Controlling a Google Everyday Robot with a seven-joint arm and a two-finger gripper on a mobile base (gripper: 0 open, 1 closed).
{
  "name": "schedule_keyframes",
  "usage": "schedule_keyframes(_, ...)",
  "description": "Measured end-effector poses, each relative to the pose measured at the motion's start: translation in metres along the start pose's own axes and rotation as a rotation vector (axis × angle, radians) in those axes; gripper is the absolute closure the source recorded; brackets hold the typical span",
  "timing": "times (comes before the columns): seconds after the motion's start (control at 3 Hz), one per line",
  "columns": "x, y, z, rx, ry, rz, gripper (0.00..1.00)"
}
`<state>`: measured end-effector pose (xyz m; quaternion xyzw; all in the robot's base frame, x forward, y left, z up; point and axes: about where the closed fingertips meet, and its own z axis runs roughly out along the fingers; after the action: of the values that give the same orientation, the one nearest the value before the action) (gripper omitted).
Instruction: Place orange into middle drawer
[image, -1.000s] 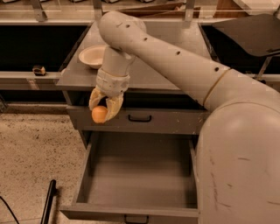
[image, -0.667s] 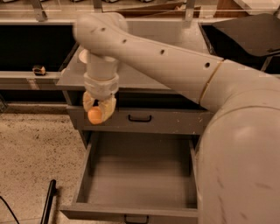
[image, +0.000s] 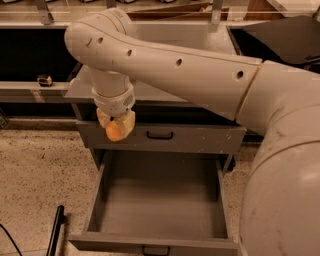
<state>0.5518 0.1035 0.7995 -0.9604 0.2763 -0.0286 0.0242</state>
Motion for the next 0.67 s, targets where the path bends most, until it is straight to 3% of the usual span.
schedule_keyframes(0.33,0.01,0.017,0.026,0.0,-0.059,0.117,1.0)
schedule_keyframes(0.67,-0.001,0.057,0.082,0.012,-0.211,0.31,1.0)
